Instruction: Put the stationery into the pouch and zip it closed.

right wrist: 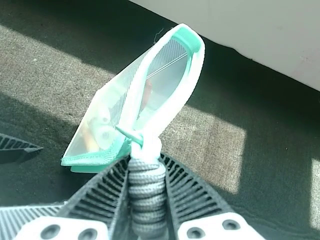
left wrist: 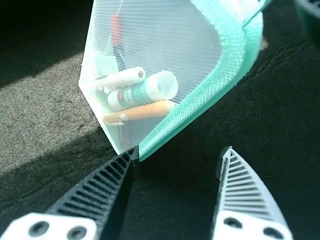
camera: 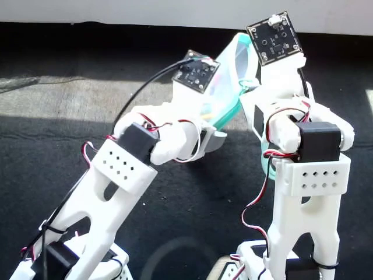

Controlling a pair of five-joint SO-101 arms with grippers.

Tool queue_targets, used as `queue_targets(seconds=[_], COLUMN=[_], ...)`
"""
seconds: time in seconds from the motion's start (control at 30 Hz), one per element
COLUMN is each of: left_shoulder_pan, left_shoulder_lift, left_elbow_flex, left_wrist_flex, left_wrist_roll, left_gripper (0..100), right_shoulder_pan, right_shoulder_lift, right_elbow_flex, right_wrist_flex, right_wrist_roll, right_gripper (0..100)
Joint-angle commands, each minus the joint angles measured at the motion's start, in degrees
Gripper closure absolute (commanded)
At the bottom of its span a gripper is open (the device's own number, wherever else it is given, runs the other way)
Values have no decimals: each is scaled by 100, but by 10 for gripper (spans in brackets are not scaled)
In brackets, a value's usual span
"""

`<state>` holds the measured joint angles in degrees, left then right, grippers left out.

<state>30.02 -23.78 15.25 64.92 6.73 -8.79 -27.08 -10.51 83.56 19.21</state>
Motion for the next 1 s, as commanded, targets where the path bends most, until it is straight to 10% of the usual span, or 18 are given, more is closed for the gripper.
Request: queue_targets(seconds=[0.0,0.97], left_shoulder_pan=[365,163], left_shoulder_lift=[-233,690], left_elbow_flex=[40,514], left_wrist_flex=[-290,-3235], left_wrist_roll=[62,18], left_gripper=[734,734], right_shoulder_pan=[75,75], right_shoulder_lift=[-145,-215], right_elbow_flex=[-233,-251], right_wrist_flex=[-101,75], right_wrist_roll=[35,62], right_gripper=[993,993])
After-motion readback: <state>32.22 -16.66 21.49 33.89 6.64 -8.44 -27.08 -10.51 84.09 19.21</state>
